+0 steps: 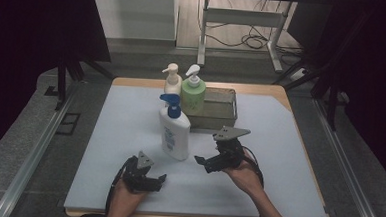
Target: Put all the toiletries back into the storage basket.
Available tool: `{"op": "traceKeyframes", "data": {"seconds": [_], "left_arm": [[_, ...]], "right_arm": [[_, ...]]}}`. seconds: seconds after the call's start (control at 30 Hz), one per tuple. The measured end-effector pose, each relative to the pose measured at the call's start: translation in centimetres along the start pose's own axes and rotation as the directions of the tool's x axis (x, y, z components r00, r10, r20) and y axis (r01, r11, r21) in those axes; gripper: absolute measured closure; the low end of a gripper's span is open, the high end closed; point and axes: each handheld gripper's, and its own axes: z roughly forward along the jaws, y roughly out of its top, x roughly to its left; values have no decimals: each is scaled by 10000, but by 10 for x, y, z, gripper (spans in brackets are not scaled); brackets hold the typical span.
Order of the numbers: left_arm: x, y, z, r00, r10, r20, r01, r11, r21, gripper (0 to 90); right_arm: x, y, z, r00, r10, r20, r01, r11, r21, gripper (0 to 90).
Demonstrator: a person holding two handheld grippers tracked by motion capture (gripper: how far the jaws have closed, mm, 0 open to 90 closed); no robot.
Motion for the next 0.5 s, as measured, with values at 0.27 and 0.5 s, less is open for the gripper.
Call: {"op": "traceKeyframes", "data": {"seconds": [0.27, 0.5], "left_arm": [[0, 0, 0, 10000, -4, -3, 4, 10000, -6, 121], [0, 0, 0, 10000, -6, 2, 6, 10000, -3, 121]], "right_arm": [[3, 17, 10, 9999, -53, -101, 51, 9999, -133, 15], [5, 30, 22, 9998, -110, -144, 108, 9998, -156, 28]]}}
